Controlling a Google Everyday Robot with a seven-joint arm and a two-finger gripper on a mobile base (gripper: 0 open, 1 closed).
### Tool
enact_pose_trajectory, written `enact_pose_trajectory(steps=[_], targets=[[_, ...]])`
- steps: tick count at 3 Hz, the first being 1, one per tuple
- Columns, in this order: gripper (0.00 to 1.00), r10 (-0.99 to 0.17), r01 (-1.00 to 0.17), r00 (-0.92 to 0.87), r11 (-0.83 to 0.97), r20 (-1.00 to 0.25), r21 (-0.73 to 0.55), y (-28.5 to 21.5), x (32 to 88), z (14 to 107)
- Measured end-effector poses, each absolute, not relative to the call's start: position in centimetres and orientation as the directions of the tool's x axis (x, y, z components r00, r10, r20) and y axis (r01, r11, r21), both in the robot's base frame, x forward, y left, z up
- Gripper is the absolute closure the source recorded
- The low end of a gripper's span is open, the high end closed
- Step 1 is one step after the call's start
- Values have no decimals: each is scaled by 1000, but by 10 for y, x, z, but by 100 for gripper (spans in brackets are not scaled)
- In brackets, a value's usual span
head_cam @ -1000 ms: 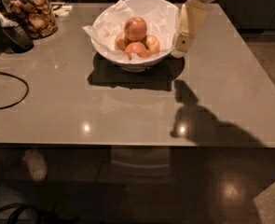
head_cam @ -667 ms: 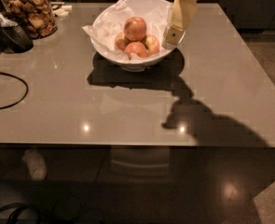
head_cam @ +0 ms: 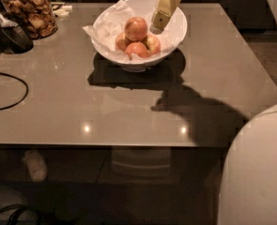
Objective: Pick apple from white bowl
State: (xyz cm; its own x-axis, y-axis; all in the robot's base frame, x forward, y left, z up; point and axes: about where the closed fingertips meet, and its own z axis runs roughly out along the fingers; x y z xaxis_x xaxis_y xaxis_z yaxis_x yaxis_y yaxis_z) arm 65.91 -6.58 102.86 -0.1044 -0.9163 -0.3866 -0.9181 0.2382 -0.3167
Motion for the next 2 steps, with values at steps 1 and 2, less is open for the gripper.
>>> enact_pose_trajectory(steps=[1,2], targets=[[0,-911,-919,-95,235,-400,-318,-59,667,1026],[0,-911,-933,-74,207,-406,-294,-38,685,1016]])
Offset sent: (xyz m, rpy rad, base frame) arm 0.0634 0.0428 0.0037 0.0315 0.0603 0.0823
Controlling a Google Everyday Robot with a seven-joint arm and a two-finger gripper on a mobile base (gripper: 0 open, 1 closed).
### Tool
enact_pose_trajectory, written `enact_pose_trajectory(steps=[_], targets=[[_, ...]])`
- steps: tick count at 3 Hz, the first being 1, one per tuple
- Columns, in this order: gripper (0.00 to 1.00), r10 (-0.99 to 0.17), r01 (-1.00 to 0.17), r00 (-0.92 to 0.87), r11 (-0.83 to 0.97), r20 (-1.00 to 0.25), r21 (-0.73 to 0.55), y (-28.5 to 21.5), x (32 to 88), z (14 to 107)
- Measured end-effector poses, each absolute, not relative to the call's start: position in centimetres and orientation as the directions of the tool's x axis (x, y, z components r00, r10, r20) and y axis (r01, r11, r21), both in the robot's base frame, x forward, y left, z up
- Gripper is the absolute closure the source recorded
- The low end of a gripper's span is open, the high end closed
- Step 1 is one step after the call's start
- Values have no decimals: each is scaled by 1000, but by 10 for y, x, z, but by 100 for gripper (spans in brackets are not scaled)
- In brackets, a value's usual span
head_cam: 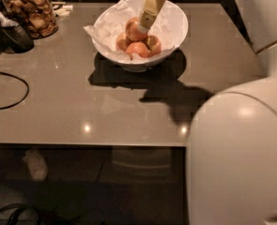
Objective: Pick apple from white bowl
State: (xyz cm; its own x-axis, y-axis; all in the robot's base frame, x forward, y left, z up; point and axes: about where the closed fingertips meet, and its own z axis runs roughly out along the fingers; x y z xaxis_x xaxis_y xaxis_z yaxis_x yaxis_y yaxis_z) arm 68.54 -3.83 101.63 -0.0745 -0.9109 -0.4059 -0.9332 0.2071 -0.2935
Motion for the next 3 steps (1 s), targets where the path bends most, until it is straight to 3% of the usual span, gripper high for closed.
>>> enact_pose_trajectory(steps=[3], targets=[[0,-895,-939,-45,190,-443,-288,-12,725,1007]])
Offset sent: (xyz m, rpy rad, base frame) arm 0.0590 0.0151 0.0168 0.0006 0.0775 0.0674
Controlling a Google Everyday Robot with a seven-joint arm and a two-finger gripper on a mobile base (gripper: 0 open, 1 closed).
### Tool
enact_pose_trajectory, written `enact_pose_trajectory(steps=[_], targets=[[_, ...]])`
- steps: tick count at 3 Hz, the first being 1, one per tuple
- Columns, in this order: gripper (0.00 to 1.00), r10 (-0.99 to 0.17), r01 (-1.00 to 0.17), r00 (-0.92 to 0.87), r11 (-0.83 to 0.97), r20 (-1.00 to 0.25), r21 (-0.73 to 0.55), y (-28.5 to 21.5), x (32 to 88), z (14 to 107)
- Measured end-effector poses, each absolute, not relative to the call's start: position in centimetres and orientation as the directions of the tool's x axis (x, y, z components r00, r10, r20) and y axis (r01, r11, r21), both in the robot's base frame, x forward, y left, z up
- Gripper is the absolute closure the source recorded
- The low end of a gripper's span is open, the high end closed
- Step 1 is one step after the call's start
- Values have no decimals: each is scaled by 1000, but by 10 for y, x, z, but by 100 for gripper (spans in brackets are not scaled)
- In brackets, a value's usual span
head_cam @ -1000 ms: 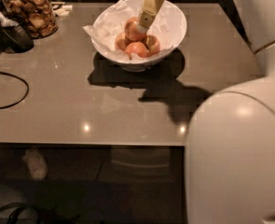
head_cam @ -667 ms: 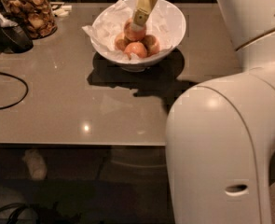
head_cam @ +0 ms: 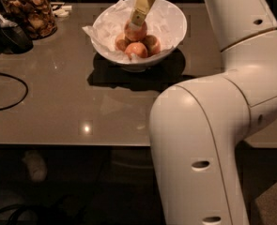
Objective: Pick apple from white bowl
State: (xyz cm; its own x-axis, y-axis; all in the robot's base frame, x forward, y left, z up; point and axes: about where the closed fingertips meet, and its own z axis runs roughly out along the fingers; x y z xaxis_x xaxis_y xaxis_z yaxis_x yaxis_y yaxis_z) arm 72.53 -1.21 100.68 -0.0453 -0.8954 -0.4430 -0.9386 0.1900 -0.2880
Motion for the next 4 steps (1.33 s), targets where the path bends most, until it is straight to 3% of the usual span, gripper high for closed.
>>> enact_pose_trajectory(steps=[4], targets=[[0,-889,-947,-107,227,-446,-226,-18,742,970]])
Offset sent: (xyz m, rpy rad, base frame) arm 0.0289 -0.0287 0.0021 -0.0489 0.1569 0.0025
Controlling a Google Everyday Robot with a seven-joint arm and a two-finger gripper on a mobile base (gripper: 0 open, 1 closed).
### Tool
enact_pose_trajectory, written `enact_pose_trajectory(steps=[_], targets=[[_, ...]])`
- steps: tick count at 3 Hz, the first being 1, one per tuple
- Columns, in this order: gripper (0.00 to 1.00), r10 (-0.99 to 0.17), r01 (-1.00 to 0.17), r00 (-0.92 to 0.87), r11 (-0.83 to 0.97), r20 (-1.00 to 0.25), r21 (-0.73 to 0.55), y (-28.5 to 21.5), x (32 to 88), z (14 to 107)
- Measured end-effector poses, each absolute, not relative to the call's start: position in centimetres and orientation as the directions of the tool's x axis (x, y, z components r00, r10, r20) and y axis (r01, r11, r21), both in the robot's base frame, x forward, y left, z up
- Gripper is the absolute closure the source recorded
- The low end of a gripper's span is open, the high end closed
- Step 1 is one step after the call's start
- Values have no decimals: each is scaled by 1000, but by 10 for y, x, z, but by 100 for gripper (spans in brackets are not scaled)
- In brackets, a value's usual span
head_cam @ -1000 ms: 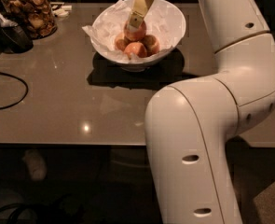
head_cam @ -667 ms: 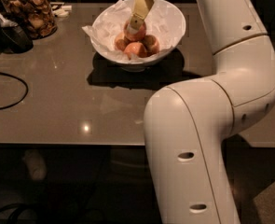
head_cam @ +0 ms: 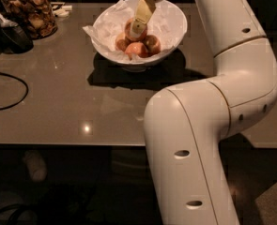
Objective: Pick apple from white bowl
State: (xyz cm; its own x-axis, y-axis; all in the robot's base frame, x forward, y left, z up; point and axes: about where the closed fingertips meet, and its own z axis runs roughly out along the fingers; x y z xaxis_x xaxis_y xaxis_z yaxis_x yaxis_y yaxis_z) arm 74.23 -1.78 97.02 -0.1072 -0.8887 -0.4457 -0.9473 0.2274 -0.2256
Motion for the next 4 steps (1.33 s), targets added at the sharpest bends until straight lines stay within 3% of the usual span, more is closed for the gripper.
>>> enact_pose_trajectory(steps=[4], targets=[[1,-903,-954,-141,233,-406,-187,-18,751,940]])
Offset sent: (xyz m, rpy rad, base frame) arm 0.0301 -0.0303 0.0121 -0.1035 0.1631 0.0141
